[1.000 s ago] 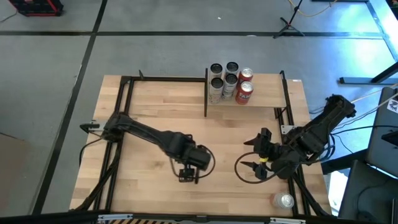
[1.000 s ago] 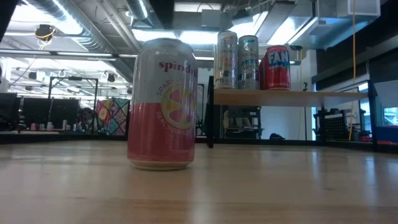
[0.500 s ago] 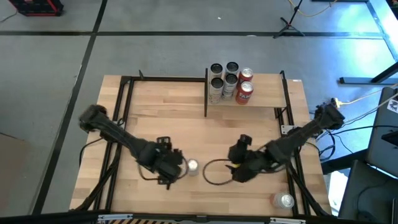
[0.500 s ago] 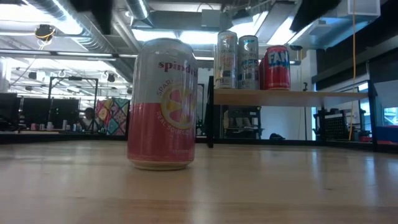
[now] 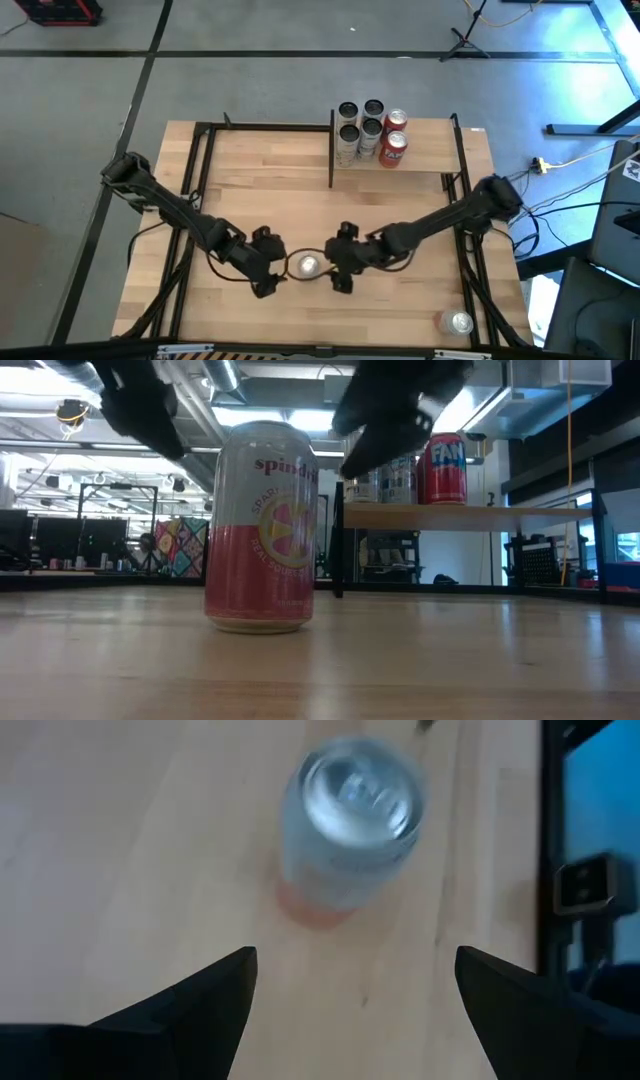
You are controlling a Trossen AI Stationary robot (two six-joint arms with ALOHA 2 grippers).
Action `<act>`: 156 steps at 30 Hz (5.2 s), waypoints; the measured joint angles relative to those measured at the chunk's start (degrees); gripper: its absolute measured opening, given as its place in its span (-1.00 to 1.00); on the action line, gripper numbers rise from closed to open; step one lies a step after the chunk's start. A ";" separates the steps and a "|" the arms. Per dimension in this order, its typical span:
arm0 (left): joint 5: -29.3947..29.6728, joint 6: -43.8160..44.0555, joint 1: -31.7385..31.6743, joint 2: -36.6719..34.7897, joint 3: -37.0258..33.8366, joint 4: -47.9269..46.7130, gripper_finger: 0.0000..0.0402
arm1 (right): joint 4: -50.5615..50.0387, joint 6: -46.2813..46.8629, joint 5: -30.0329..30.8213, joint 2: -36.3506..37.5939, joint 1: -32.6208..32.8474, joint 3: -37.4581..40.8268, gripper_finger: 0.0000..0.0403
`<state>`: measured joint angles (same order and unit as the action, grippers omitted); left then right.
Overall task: Place canned beverage on shelf
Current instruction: Put the top orange white soda can on the shelf
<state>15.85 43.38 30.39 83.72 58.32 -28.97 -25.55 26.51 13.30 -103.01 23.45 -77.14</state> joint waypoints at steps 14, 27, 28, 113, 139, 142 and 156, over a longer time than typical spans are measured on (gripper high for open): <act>2.21 -2.43 -3.79 5.76 -4.57 10.32 0.64 | 0.22 5.05 3.08 -5.04 -2.81 0.00 0.74; 2.28 -2.49 -4.13 7.34 -4.61 8.43 0.64 | 4.22 4.75 -2.31 -5.04 -2.52 0.00 0.74; 2.45 -2.38 -4.18 7.34 -4.61 7.78 0.64 | 5.13 4.76 -2.62 -5.04 -2.29 0.00 0.74; 10.18 -7.97 -2.68 -18.84 -4.48 -6.91 0.64 | -29.37 -1.84 11.87 40.37 -9.35 -0.02 0.31; 5.61 -11.70 -18.03 -18.82 -4.48 -5.64 0.64 | -36.78 -25.47 -9.43 49.08 -58.14 -0.07 0.31; 5.58 -13.04 -19.32 -18.82 -4.48 -5.68 0.64 | -34.52 -26.29 -14.15 47.18 -64.09 -0.06 0.31; 3.50 -17.11 -21.14 -18.82 -4.48 -6.18 0.64 | -23.58 -27.97 -28.98 45.45 -80.78 11.58 0.31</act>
<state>19.35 26.27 9.26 64.90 53.84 -35.16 -49.13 -1.47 -15.68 -57.56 -57.34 -65.56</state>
